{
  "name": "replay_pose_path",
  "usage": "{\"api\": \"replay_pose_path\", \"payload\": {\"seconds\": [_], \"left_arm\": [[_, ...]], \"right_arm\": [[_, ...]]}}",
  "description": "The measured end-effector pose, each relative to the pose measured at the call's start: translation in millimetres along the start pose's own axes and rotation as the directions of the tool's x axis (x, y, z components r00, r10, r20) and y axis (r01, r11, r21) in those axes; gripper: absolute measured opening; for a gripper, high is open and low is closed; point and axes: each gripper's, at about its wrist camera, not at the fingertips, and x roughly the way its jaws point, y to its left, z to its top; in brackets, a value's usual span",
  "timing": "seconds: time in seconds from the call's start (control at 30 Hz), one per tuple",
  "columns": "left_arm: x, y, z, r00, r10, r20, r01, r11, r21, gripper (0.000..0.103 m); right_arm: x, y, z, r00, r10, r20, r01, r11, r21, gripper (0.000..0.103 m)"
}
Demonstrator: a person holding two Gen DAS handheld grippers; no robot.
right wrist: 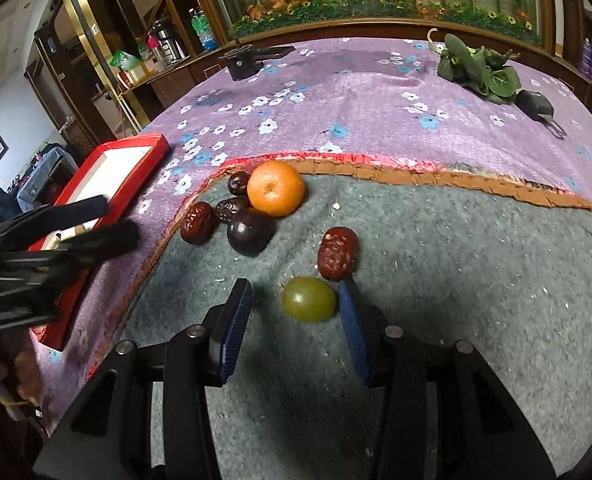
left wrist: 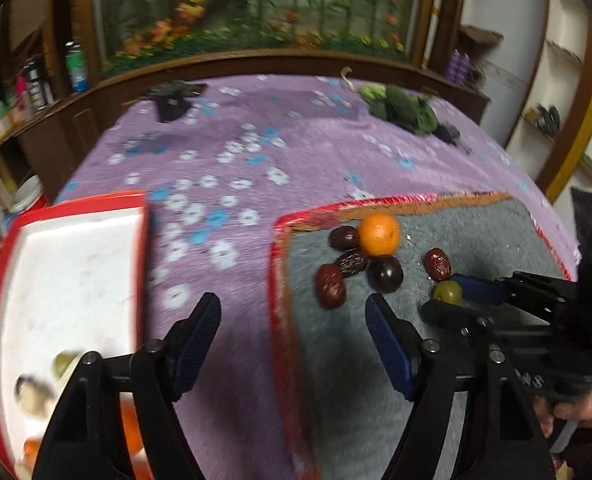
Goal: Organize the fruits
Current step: 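Grasp a green grape with the right gripper while the left gripper grasps a red date, then release the grape into the tray with the right gripper while the left gripper releases the date there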
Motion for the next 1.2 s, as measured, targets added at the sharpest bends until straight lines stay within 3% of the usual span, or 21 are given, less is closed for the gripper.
{"api": "replay_pose_path", "payload": {"seconds": [0.07, 0.2, 0.3, 0.37, 0.43, 0.67, 0.9, 1.03, 1.2], "left_arm": [[13.7, -4.6, 4.7, 1.0, -0.007, -0.024, 0.008, 1.0, 0.018, 0.064], [29.4, -12.5, 9.5, 0.999, -0.015, -0.032, 0.017, 0.998, 0.06, 0.064], [40.7, -19.5, 8.5, 0.998, -0.022, -0.056, 0.027, 0.996, 0.089, 0.046], [42.2, -25.0, 5.9, 0.999, 0.012, -0.044, -0.007, 0.993, 0.12, 0.043], [40.4, -28.6, 5.4, 0.999, 0.015, -0.038, -0.01, 0.992, 0.128, 0.02], [12.9, -18.9, 1.9, 1.0, 0.022, 0.002, -0.022, 0.998, 0.051, 0.02], [-46.5, 10.9, -18.2, 0.997, 0.024, 0.076, -0.017, 0.996, -0.091, 0.02], [-87.7, 38.2, -38.4, 0.989, 0.084, 0.124, -0.059, 0.98, -0.191, 0.02], [-124.6, 86.9, -68.1, 0.964, 0.231, 0.134, -0.179, 0.931, -0.317, 0.02]], "right_arm": [[-0.1, -1.8, -1.5, 1.0, 0.008, 0.005, -0.008, 1.0, 0.002, 0.047], [-0.9, -6.7, -1.9, 0.999, 0.039, 0.007, -0.039, 0.999, 0.027, 0.047], [-1.0, -6.3, -2.0, 0.999, 0.041, 0.005, -0.041, 0.999, 0.023, 0.047], [-1.1, -3.7, -2.3, 1.0, 0.023, 0.001, -0.023, 1.0, 0.008, 0.043], [-1.3, -1.4, -2.8, 1.0, -0.025, 0.0, 0.025, 1.0, -0.012, 0.031], [-13.2, -0.6, -7.5, 1.0, -0.021, 0.001, 0.021, 1.0, -0.011, 0.027], [-41.2, 20.1, -12.6, 0.998, 0.027, 0.051, -0.026, 0.999, -0.031, 0.027], [-48.8, 42.6, -15.1, 0.997, 0.049, 0.056, -0.046, 0.997, -0.069, 0.027], [-47.0, 82.1, -16.5, 0.995, 0.096, 0.039, -0.089, 0.987, -0.136, 0.027]]}}
